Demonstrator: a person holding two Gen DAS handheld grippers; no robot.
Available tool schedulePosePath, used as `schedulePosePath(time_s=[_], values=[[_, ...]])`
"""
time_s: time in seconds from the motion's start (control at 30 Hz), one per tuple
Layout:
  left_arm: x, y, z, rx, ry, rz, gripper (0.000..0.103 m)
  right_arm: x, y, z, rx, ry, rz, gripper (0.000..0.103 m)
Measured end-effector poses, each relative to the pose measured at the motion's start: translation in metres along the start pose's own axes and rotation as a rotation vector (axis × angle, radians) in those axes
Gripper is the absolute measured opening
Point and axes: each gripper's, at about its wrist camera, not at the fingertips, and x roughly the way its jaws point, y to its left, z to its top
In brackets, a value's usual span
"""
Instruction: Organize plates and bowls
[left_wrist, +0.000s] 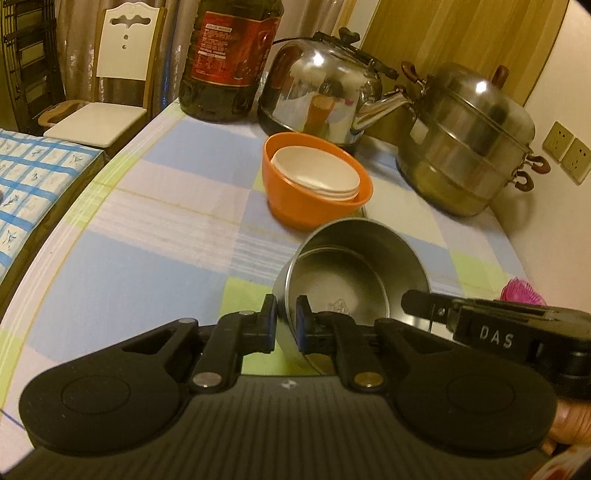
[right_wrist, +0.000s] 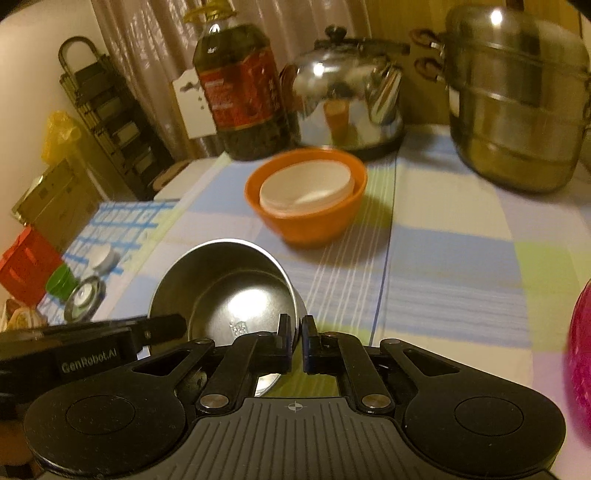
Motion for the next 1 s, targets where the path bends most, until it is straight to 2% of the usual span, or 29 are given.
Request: schedulePosePath(time_s=[0.67,1.0], values=[[0.019,-0.022,0.044,0.02,-0.045,-0.039,0.009,-0.002,-0.023,0.036,0.038,-0.083,-0.041,0.005],[0.034,-0.032,0.077,0.032,-0.082,-0.051,0.009,0.008,-0.037,0.059,0.065,-0.106,-0.057,0.004]])
